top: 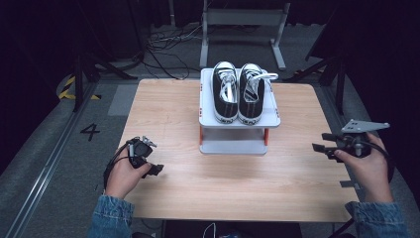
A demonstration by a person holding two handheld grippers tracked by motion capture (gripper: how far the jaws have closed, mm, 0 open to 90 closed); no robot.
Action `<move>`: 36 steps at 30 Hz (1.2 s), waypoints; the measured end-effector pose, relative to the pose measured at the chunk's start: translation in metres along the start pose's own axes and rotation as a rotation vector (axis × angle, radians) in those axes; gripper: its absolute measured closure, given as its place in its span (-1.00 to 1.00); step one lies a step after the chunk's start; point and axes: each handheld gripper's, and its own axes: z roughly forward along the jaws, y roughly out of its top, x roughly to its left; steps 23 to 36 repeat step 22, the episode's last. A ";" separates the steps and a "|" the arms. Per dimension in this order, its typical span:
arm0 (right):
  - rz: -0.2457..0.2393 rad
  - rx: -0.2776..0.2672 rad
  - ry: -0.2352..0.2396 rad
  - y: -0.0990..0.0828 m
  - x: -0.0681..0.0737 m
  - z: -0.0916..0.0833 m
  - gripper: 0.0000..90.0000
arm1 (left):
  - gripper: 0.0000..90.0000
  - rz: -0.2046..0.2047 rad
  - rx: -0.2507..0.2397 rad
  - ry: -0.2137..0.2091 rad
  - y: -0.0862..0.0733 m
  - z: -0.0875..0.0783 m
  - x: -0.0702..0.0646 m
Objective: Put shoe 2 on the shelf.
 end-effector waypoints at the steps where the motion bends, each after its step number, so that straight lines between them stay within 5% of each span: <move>1: -0.005 0.030 -0.007 -0.004 0.001 0.005 -0.11 | -0.51 -0.005 0.003 -0.001 0.000 0.001 -0.001; 8: 0.065 0.152 0.013 -0.031 0.000 0.041 -0.06 | -0.51 0.001 0.010 0.003 0.000 0.002 -0.002; 12: 0.123 0.138 0.023 -0.042 -0.001 0.054 -0.03 | -0.51 0.001 0.019 -0.005 -0.001 0.006 -0.002; 16: 0.114 0.124 -0.020 -0.054 -0.002 0.068 -0.02 | -0.51 -0.004 0.023 -0.005 -0.002 0.007 -0.002; 19: 0.148 0.065 0.015 -0.057 -0.004 0.074 -0.02 | -0.52 -0.013 -0.021 0.006 -0.005 0.006 -0.001; 36: 0.126 0.054 0.012 -0.057 -0.004 0.078 -0.03 | -0.52 -0.019 -0.047 0.014 -0.009 0.008 -0.001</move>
